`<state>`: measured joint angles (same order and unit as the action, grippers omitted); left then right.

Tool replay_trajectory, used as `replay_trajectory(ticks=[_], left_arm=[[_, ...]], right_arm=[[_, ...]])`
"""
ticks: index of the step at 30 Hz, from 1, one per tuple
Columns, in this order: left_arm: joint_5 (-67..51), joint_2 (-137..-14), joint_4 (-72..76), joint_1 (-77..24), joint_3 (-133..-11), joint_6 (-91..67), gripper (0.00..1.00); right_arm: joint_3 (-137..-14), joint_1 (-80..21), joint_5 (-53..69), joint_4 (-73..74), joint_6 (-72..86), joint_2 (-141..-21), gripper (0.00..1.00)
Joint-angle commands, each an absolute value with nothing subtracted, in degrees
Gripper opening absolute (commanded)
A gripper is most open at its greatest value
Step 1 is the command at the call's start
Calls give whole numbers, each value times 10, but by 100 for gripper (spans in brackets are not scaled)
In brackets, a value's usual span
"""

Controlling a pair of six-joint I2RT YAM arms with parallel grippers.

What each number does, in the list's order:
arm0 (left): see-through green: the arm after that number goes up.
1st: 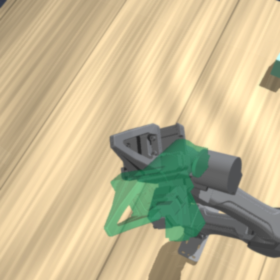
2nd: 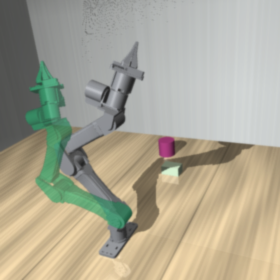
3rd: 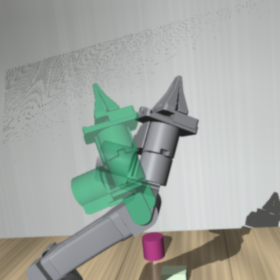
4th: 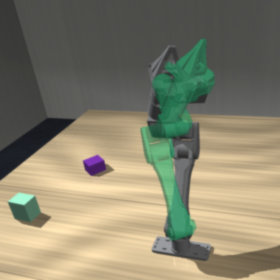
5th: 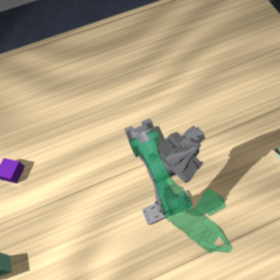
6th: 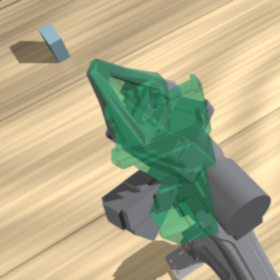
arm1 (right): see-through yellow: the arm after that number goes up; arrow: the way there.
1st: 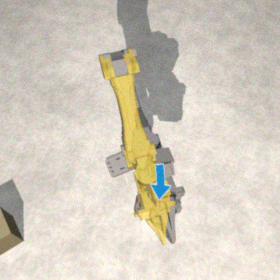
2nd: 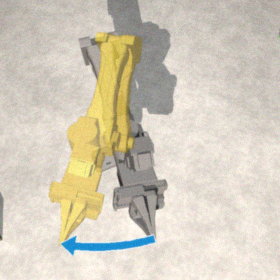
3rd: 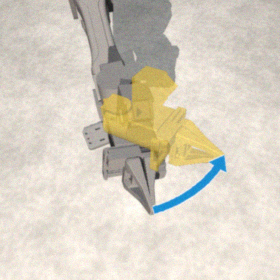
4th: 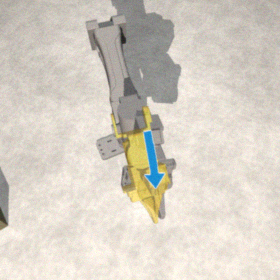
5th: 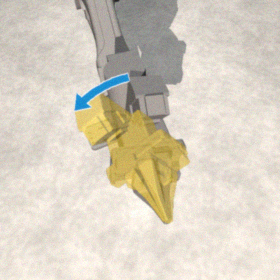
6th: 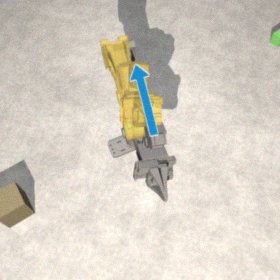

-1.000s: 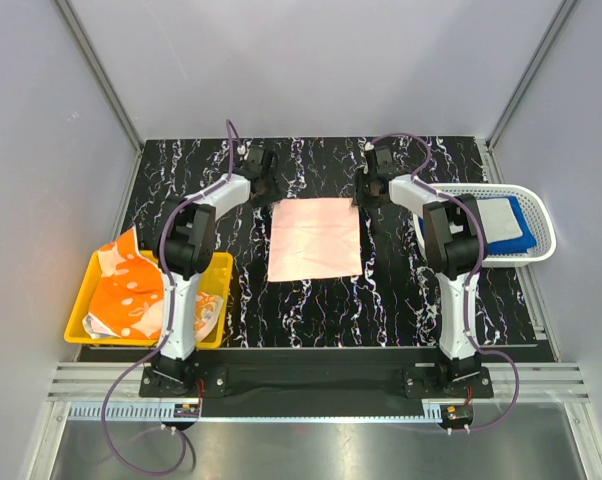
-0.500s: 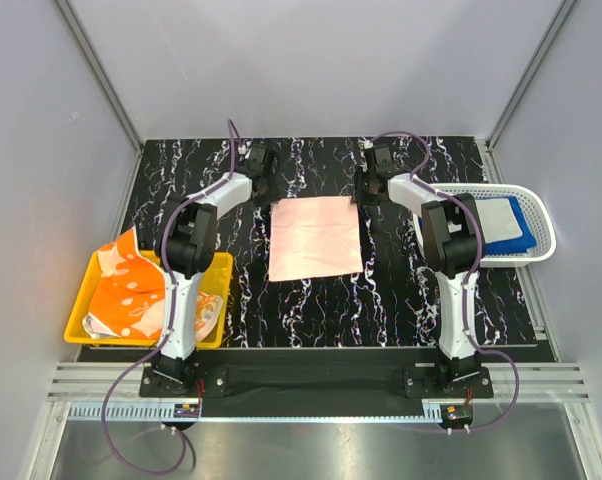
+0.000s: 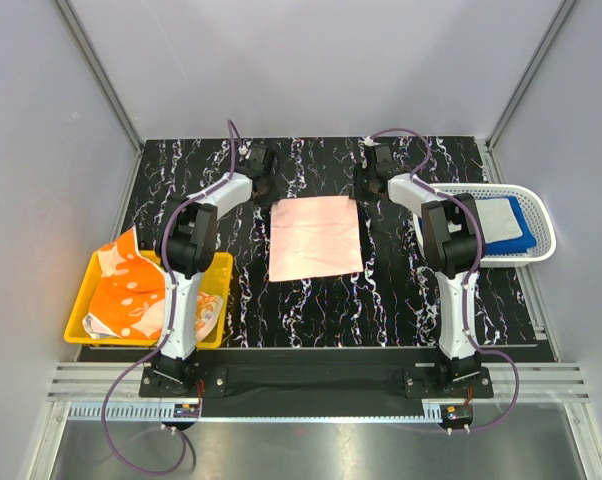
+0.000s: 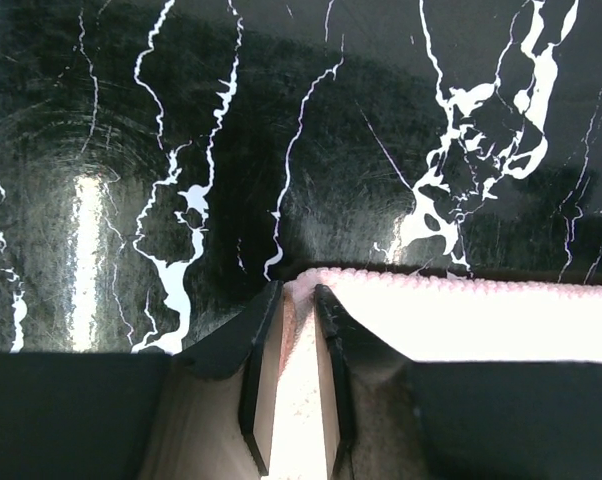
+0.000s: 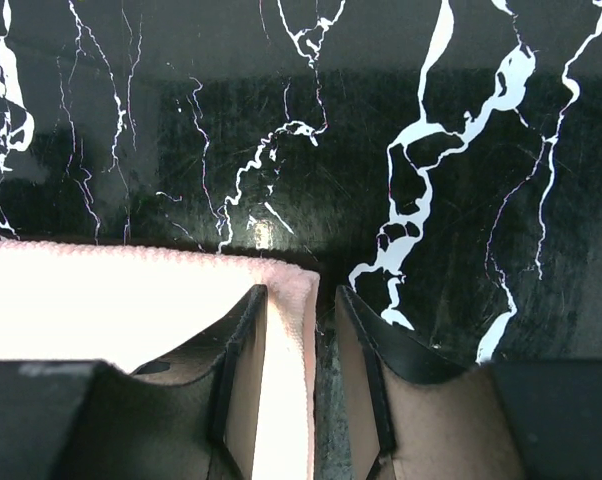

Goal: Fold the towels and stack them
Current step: Fold the towel

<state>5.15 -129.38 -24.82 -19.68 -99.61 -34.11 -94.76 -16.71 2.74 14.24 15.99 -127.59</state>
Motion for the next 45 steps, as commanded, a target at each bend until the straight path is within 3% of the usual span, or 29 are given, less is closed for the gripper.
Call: replay_trajectory(ticks=[1,13,17,23,26,45], left_arm=[[35,-1306,-251,-200,-1005,-337,22],[23,-1306,-236,-198,-999,-352,21],[20,-1303,-231,-195,-994,-355,20],[18,-1281,-195,-193,-965,-358,10],[29,-1263,-180,-191,-960,-358,0],[-37,-1154,-38,-173,-873,-354,0]], right_arm=[[-959,-165,38,119,164,-1273,40],[-970,-165,43,127,163,-1295,35],[-972,-164,42,128,163,-1298,25],[-972,-163,43,129,163,-1290,14],[-977,-162,44,134,163,-1277,10],[-913,-156,54,63,154,-1182,1]])
